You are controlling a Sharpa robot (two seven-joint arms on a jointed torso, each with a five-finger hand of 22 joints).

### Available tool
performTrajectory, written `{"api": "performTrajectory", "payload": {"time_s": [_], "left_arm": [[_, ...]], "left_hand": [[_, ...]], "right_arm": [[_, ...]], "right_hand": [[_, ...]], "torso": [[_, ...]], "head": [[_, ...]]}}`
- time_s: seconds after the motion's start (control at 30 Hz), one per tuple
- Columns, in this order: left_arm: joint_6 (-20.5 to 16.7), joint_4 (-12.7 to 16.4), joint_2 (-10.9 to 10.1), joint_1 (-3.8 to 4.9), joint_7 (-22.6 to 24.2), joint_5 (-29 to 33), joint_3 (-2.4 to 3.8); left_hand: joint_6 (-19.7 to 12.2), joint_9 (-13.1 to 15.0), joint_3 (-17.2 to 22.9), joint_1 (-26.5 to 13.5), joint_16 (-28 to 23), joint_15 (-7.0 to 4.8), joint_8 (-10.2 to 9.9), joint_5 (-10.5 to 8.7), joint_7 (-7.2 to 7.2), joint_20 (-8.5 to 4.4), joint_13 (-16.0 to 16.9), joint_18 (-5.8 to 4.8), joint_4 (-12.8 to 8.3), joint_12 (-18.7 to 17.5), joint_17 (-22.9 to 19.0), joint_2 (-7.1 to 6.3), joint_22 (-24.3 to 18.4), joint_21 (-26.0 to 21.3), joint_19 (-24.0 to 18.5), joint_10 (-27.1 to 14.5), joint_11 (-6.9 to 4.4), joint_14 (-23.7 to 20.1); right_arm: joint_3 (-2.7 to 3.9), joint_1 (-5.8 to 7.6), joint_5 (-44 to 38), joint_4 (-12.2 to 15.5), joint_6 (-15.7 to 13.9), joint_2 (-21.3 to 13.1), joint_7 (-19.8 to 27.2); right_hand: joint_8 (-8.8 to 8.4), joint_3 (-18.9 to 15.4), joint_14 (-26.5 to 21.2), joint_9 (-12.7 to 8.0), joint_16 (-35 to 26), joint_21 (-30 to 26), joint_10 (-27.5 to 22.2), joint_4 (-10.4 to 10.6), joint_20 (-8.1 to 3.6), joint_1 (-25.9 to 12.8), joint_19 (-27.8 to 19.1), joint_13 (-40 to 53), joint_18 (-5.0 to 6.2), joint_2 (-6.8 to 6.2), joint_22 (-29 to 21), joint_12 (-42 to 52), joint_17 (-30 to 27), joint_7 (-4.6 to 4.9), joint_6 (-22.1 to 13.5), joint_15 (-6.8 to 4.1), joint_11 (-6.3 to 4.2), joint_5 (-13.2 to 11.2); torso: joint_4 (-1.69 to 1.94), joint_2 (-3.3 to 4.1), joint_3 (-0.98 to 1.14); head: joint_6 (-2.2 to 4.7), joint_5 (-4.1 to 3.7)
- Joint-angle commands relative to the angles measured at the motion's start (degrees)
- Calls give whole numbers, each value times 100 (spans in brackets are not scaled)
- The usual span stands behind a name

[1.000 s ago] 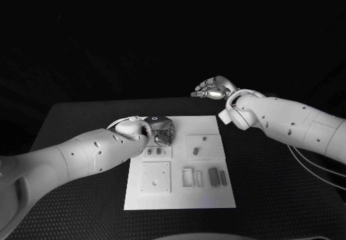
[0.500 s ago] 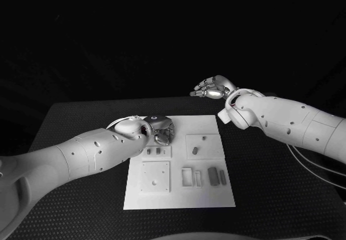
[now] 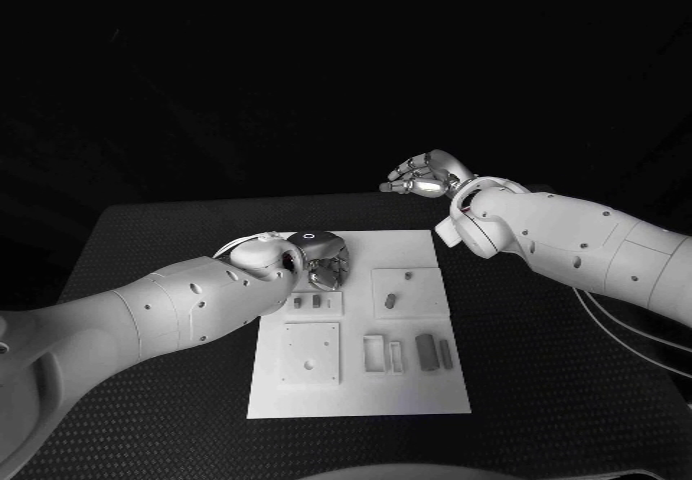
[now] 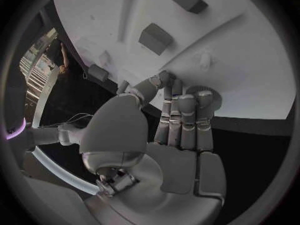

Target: Assemble the parts on the task board

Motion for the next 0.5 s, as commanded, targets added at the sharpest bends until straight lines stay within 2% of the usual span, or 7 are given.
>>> {"api": "performTrajectory", "payload": {"time_s": [0.03,0.33,0.4,0.5], "left_arm": [[14,-36,-10,-91,22,-56,-61],[-485,-2,-57,-97,243,94,-59],[-567,35,-86,-98,287,121,-58],[-669,110,-142,-98,325,159,-54]], "left_hand": [[47,4,29,119,14,8,39,20,7,-88,31,382,-10,36,-11,57,0,21,37,140,92,38],[63,7,34,131,19,-3,43,34,2,-96,38,383,-10,43,-16,69,-2,24,57,168,83,64],[142,25,56,163,46,-60,80,97,-30,-124,72,401,-5,108,-21,125,-4,62,153,311,41,176],[174,30,76,140,-4,-82,71,121,-46,-167,79,411,-7,80,-79,136,-29,68,262,355,3,309]], "right_arm": [[2,-1,-9,12,61,-1,34],[2,-1,-9,20,59,-6,38],[2,-1,-9,21,58,-8,39],[2,-1,-9,23,57,-11,39]], "right_hand": [[33,-6,-53,-10,33,-33,2,42,-13,-32,37,-7,-68,17,6,-27,-9,125,-39,5,32,37],[33,-6,-53,-10,33,-33,2,42,-13,-32,37,-7,-68,17,6,-27,-9,125,-39,5,32,37],[33,-6,-53,-10,33,-33,2,42,-13,-32,37,-7,-68,17,6,-27,-9,125,-39,5,32,37],[33,-7,-53,-10,34,-34,2,42,-13,-32,38,-7,-68,17,7,-27,-10,125,-39,5,32,37]], "torso": [[2,3,-1],[1,1,1],[-1,0,-1],[-1,-1,0]], "head": [[3,1],[18,12],[22,17],[33,18]]}}
